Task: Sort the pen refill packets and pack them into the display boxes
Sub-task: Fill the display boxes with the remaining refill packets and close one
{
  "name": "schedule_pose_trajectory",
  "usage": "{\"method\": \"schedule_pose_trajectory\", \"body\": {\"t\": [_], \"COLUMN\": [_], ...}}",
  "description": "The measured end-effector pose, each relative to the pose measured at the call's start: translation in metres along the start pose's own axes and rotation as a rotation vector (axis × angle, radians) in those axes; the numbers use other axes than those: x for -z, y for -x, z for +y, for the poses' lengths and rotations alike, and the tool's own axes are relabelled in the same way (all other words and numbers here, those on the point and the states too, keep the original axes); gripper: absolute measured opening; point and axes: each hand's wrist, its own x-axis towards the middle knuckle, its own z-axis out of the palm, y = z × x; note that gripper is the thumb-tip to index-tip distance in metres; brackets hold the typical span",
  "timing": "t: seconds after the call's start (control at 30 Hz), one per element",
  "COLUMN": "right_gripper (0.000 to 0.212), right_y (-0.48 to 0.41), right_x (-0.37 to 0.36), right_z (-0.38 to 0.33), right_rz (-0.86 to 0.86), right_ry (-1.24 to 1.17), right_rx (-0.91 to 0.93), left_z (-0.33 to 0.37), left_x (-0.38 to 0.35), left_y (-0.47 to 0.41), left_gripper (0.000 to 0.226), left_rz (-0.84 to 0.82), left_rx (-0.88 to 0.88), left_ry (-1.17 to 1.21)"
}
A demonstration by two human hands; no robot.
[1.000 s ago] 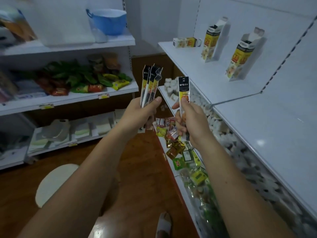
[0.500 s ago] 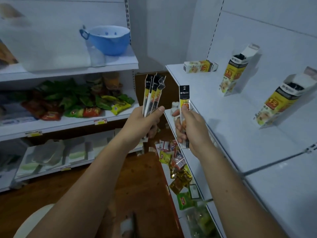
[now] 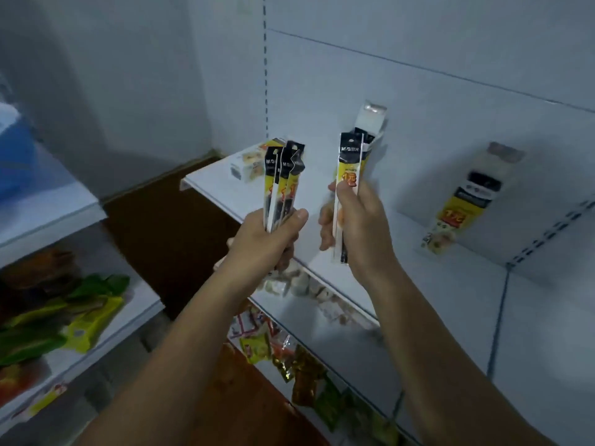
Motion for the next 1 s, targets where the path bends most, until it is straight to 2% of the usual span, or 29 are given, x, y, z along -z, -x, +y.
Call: {"method": "schedule_pose_trajectory", "body": {"t": [0.17,0.3,0.33,0.53,0.67,1.0], "right_gripper": [0.028,0.029,0.028,0.021,0.018,0.014], "right_y": [-0.009,-0.013,-0.015,-0.037,-0.052,-0.071], "right_x": [0.066,0.122,0.136,0.202,0.219,0.220], "right_z": [-0.019,-0.039,-0.043,-0.068,-0.070,-0.053], "right_rz": [0.288,0.434,0.455,0.627,0.632,0.558], "right_ry": [0.163,0.300,0.303,0.181,0.216,0.445], "right_rx": [0.138,0.252,0.284,0.426,0.465,0.374], "left_z": [0.003,0.006,0.008,0.007,0.004,-0.004], "left_x": [-0.057,-0.113,-0.126,-0.181,-0.196,-0.203], "left_y": [-0.050,-0.079,-0.085,-0.123,-0.140,-0.159], "left_gripper": [0.035,0.010,0.010,0.052,0.061,0.036], "left_rz": [-0.198,-0.301,-0.323,-0.399,-0.485,-0.589], "left_rx": [-0.023,-0.046,-0.056,-0.055,-0.034,-0.011], "left_ry": [0.006,-0.015,-0.026,-0.128,-0.136,-0.118]}}
